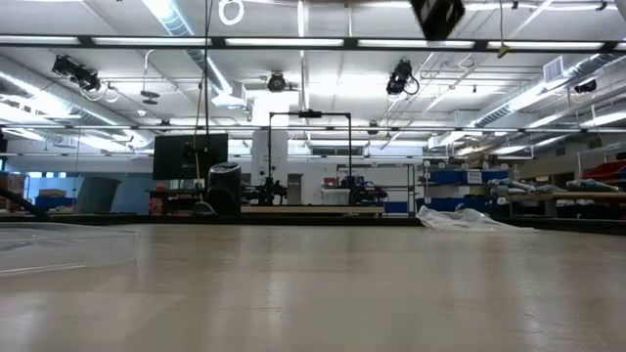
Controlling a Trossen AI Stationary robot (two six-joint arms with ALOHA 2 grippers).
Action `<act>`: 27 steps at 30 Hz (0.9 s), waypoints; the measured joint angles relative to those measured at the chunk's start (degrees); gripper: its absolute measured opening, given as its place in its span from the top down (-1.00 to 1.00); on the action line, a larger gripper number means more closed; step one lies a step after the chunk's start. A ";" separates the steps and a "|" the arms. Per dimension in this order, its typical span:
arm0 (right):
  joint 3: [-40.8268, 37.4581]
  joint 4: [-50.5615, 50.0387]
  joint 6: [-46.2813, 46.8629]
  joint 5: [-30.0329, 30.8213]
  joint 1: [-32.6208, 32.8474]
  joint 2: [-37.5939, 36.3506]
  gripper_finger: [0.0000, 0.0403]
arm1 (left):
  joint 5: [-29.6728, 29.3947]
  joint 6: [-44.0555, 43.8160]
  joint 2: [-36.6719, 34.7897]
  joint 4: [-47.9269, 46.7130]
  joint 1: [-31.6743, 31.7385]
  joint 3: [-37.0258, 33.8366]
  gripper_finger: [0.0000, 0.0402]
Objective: Roll bandage
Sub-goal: Roll the brown bandage
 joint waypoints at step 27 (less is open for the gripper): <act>37.52 -20.77 -46.30 23.47 1.05 -0.07 1.00 | 2.11 -7.59 2.49 -4.16 5.42 -4.20 1.00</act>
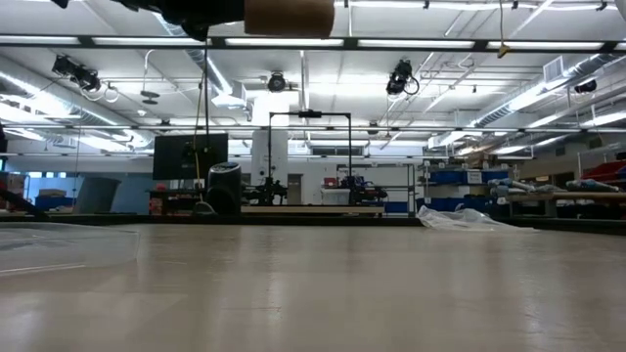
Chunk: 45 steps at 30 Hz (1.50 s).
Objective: Roll bandage
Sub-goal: Roll the brown bandage
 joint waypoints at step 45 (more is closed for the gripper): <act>9.94 -29.96 25.46 -15.50 -28.15 1.33 0.67 | 5.45 3.77 10.91 8.70 -17.09 6.84 1.00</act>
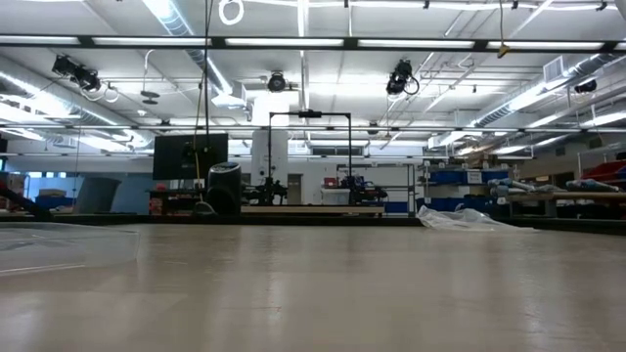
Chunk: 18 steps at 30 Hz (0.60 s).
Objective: Roll bandage
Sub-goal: Roll the brown bandage
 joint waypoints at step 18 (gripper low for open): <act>0.00 -0.04 6.97 -1.02 1.28 -0.09 -0.29 | 0.04 -2.02 0.00 -0.31 -0.13 0.00 1.00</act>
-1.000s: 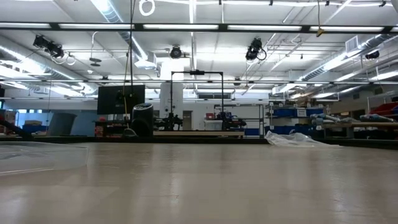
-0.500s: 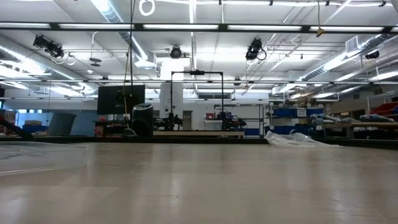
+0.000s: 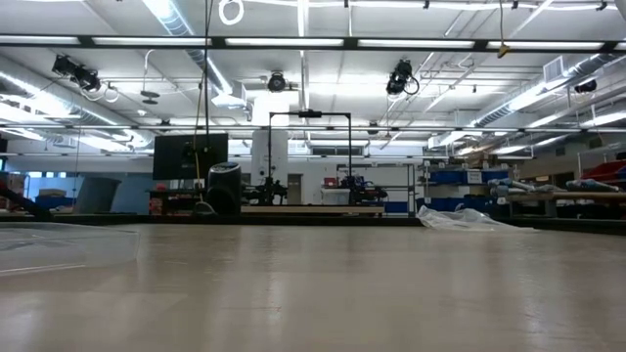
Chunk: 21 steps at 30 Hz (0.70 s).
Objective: Roll bandage
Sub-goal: Roll the brown bandage
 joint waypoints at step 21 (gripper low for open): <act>0.00 -6.28 27.66 -23.07 -7.19 -1.98 -0.41 | 2.25 -1.55 -0.02 -0.09 -0.02 0.00 1.00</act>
